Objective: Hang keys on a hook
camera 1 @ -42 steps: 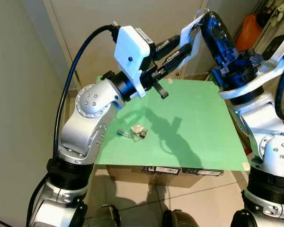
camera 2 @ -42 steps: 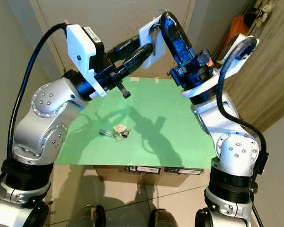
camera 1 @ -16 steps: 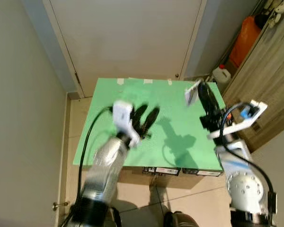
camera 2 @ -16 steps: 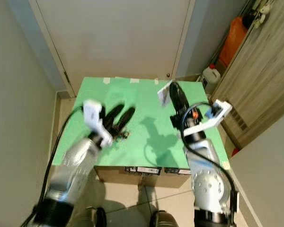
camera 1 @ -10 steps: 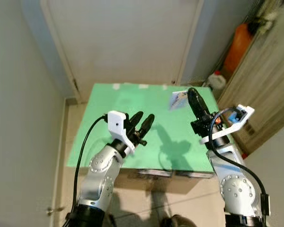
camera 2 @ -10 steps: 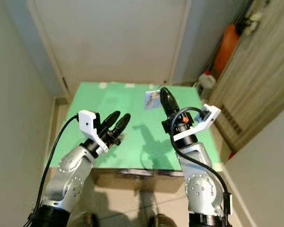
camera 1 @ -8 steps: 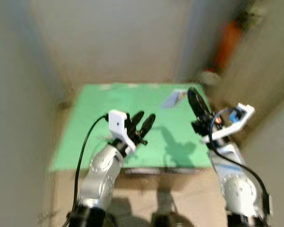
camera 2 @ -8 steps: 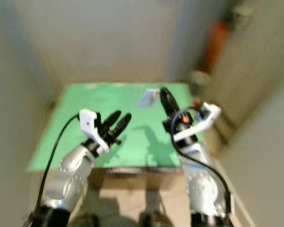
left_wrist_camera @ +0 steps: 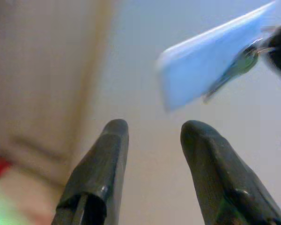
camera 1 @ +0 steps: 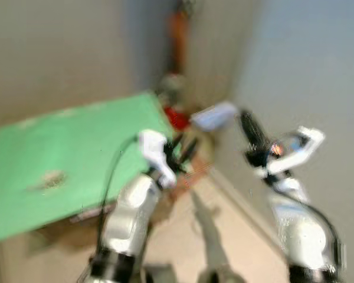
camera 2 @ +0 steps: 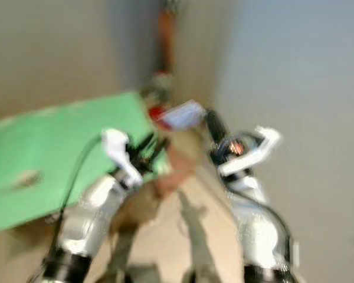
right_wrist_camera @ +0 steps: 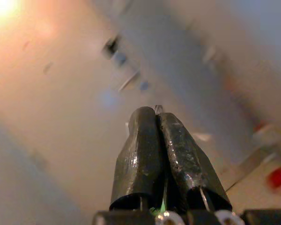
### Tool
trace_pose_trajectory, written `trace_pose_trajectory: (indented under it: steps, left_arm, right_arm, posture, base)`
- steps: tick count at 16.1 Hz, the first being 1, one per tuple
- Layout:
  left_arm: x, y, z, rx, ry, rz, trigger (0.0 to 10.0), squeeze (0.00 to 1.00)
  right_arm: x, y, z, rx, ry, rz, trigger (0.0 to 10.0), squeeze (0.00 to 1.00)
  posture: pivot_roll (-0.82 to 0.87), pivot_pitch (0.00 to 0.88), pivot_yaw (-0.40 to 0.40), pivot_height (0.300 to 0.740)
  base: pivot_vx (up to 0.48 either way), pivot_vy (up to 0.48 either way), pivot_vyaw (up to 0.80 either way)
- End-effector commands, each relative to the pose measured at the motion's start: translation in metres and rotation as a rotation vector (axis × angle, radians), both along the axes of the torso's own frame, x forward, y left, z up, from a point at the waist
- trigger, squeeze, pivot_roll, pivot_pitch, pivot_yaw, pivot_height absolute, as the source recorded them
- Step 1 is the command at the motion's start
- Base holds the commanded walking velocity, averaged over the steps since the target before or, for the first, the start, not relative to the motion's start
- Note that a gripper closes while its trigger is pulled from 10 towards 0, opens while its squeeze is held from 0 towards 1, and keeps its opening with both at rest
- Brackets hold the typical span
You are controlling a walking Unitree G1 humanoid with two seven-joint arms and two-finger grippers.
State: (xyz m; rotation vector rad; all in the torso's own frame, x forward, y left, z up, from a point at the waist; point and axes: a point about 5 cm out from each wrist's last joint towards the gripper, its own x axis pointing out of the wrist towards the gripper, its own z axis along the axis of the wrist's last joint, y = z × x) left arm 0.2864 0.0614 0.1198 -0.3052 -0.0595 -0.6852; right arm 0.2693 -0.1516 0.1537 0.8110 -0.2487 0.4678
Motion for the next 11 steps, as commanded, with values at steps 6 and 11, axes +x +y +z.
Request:
trace_pose_trajectory:
  steps: [6, 11]
  left_arm:
    - [0.0006, 0.0017, -0.0002, 0.001, -0.003, 0.017, 10.0, 0.00]
    - [0.0000, 0.0028, 0.0006, -0.009, -0.006, 0.016, 10.0, 0.00]
  right_arm:
    - [0.0021, 0.0073, 0.0049, 0.003, -0.010, 0.025, 10.0, 0.00]
    - [0.0033, 0.0085, 0.0074, -0.015, -0.017, -0.007, 10.0, 0.00]
  posture:
    - [-0.10, 0.072, 0.029, 0.740]
    - [-0.10, 0.074, 0.020, 0.740]
  base:
    - [0.000, -0.044, -0.80]
    - [0.000, -0.330, -0.16]
